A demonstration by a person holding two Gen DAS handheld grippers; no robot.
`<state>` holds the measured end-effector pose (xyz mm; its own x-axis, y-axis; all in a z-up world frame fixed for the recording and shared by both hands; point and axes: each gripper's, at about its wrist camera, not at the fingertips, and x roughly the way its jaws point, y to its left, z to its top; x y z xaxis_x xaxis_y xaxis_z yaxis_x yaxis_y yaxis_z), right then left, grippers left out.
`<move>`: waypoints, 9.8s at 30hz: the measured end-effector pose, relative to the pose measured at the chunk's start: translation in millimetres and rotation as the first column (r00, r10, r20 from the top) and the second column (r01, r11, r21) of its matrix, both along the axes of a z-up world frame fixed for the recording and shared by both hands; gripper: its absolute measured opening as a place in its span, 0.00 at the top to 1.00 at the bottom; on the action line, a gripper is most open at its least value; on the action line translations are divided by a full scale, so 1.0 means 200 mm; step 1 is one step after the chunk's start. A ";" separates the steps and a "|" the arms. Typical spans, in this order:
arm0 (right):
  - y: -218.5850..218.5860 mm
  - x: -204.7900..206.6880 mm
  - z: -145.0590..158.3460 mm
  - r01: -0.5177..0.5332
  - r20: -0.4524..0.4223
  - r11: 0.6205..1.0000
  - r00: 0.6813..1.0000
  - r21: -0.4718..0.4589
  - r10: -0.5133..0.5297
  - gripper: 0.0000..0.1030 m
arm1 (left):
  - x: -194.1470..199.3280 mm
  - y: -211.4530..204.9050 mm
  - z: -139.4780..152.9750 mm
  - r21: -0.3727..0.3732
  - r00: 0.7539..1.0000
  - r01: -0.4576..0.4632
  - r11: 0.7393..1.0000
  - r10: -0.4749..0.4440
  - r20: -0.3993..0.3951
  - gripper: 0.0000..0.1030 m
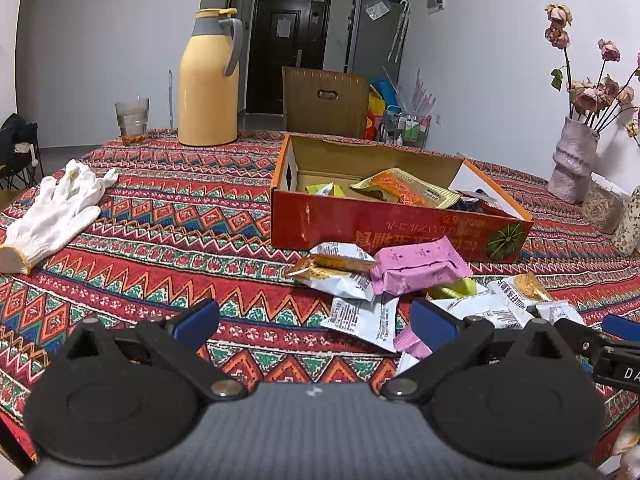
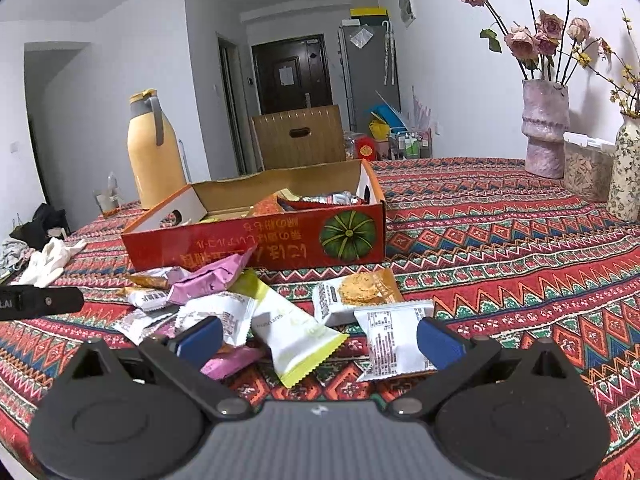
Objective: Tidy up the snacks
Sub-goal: 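Grasp the white printed packet with the right gripper, then grasp the upright white wrapper with the left gripper while the right gripper holds its packet, then carry both packets into the cardboard box and open both grippers, then move both open tools back over the snack pile, then grasp the white cookie packet with the right gripper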
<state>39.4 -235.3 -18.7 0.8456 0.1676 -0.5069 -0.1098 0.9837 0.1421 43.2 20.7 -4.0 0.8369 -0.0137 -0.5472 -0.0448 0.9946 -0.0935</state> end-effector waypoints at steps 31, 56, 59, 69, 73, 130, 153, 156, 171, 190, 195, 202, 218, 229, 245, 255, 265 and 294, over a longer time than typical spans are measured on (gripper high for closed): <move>-0.17 0.15 -0.15 0.100 -0.078 0.995 0.992 -0.018 -0.101 0.61 | 0.01 -0.09 -0.07 -0.003 0.997 0.059 0.998 -0.059 -0.056 0.00; -0.24 -0.09 -0.15 0.070 -0.016 0.996 0.997 0.055 -0.069 0.61 | 0.01 -0.38 -0.23 0.043 0.959 0.225 0.973 -0.213 -0.189 0.00; -0.25 -0.11 -0.16 0.066 -0.017 0.996 0.998 0.061 -0.065 0.61 | 0.02 -0.38 -0.24 0.043 0.962 0.212 0.976 -0.201 -0.186 0.00; -0.24 -0.17 -0.18 0.048 -0.017 0.996 0.999 0.070 -0.047 0.61 | -0.02 -0.37 -0.25 0.042 0.967 0.227 0.973 -0.220 -0.125 0.26; -0.22 -0.20 -0.17 0.032 -0.011 0.997 0.999 0.066 -0.032 0.61 | -0.05 -0.36 -0.24 0.034 0.970 0.221 0.975 -0.216 -0.113 0.39; 0.05 0.27 0.20 -0.026 0.188 1.000 0.982 -0.014 0.029 0.61 | 0.30 -0.26 0.31 0.020 0.962 0.142 0.990 -0.142 0.232 0.77; 0.19 0.92 0.16 -0.033 0.178 0.999 0.983 -0.020 0.037 0.61 | 0.89 -0.14 0.15 -0.044 0.987 0.009 0.999 -0.002 0.161 0.77; 0.20 0.95 0.12 -0.049 0.161 0.998 0.986 -0.027 0.053 0.61 | 0.91 -0.15 0.11 -0.024 0.990 0.031 0.999 -0.028 0.139 0.77; 0.19 0.89 0.12 -0.033 0.146 0.999 0.989 -0.029 0.037 0.13 | 0.87 -0.14 0.10 -0.013 0.989 -0.004 1.000 0.006 0.149 0.14; 0.16 0.89 0.12 0.011 0.146 1.000 0.989 -0.002 -0.011 0.00 | 0.83 -0.14 0.12 -0.019 0.987 -0.049 0.999 0.052 0.151 0.00; 0.17 0.88 0.13 0.010 0.169 1.000 0.986 -0.008 -0.008 0.00 | 0.80 -0.15 0.14 -0.020 0.985 -0.050 0.999 0.052 0.165 0.00; 0.17 0.81 0.23 0.024 0.204 0.999 0.979 -0.027 -0.018 0.00 | 0.75 -0.14 0.23 -0.032 0.982 -0.080 0.996 0.084 0.172 0.00; 0.11 0.54 0.22 0.018 0.142 0.999 0.990 -0.051 -0.011 0.00 | 0.51 -0.12 0.21 0.029 0.990 -0.047 0.998 0.043 0.133 0.00; 0.06 0.38 0.07 0.032 0.030 0.997 0.999 -0.073 -0.030 0.00 | 0.39 -0.04 0.01 0.033 0.998 -0.032 0.999 0.030 0.057 0.00; 0.00 0.29 -0.07 0.077 -0.067 0.995 0.994 -0.066 -0.081 0.00 | 0.36 -0.03 -0.15 0.027 0.999 -0.019 0.999 0.018 0.028 0.00; 0.01 0.34 -0.09 0.096 -0.100 0.990 0.989 -0.101 -0.106 0.00 | 0.38 0.00 -0.15 -0.009 1.000 -0.014 1.000 0.014 0.006 0.00; 0.00 0.55 -0.12 0.039 -0.174 0.983 0.982 -0.180 -0.071 0.00 | 0.39 0.00 -0.16 -0.015 1.000 -0.017 1.000 0.017 -0.009 0.00; -0.05 0.46 -0.13 0.049 -0.035 0.993 0.998 -0.104 -0.053 0.57 | 0.40 0.01 -0.17 -0.024 0.999 -0.020 1.000 0.020 -0.030 0.00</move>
